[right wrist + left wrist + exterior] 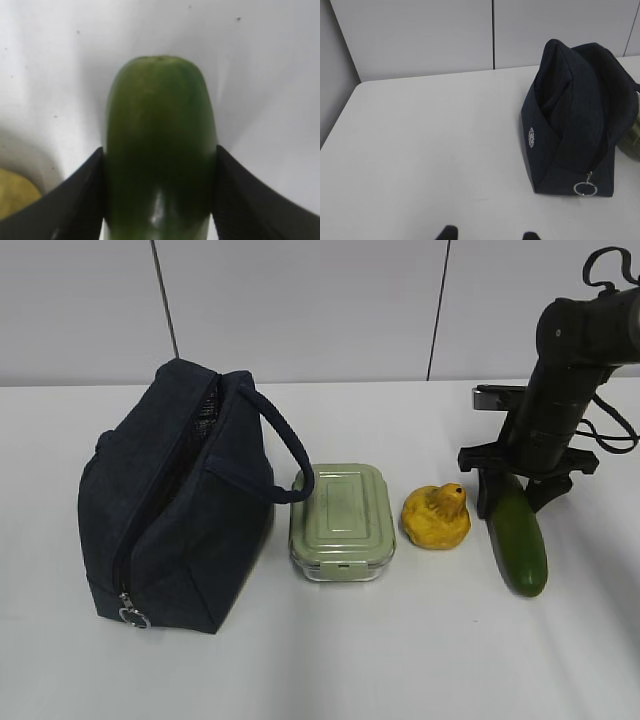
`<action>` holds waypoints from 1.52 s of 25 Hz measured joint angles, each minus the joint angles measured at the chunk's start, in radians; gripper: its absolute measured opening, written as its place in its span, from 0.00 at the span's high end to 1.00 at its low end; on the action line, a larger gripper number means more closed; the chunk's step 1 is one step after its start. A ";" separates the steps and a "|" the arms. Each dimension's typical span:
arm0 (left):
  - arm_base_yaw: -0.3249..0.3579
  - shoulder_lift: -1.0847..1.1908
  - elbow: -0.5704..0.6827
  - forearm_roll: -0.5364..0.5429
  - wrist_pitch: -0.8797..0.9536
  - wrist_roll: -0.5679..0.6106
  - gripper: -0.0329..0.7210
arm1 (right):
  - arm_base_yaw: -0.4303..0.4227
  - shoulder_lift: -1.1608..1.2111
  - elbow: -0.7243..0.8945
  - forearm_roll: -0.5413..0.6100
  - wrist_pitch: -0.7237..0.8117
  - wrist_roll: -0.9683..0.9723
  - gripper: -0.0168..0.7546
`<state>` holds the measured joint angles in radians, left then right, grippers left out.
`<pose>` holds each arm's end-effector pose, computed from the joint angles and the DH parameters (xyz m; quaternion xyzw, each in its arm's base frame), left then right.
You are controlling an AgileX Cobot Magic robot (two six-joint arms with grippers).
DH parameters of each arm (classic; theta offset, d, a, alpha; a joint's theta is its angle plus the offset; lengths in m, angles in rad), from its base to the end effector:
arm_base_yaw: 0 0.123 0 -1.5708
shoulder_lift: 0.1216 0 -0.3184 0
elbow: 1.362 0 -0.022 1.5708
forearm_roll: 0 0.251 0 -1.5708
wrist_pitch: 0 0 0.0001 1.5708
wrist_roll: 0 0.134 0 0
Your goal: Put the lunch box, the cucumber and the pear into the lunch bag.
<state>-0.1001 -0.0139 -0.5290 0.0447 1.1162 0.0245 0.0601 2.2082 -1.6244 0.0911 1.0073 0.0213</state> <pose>-0.0078 0.0062 0.2603 0.0514 0.8547 0.0027 0.5165 0.4579 0.0379 0.1205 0.0036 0.9987 0.0406 0.0318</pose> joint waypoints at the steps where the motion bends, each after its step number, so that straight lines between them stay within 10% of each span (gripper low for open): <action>1: 0.000 0.000 0.000 0.000 0.000 0.000 0.64 | 0.000 0.000 -0.002 0.000 0.000 0.000 0.42; 14: 0.000 0.261 -0.081 -0.127 -0.103 0.014 0.63 | 0.000 0.000 -0.088 -0.002 0.076 -0.010 0.42; 28: 0.001 1.157 -0.360 -0.616 -0.204 0.423 0.53 | 0.000 -0.018 -0.108 0.043 0.089 0.012 0.42; 38: 0.002 1.400 -0.464 -0.628 -0.211 0.503 0.53 | 0.000 -0.025 -0.108 0.036 0.096 0.012 0.42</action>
<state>-0.0982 1.3859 -0.9934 -0.5829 0.9056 0.5276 0.0601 2.1831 -1.7329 0.1270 1.1034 0.0336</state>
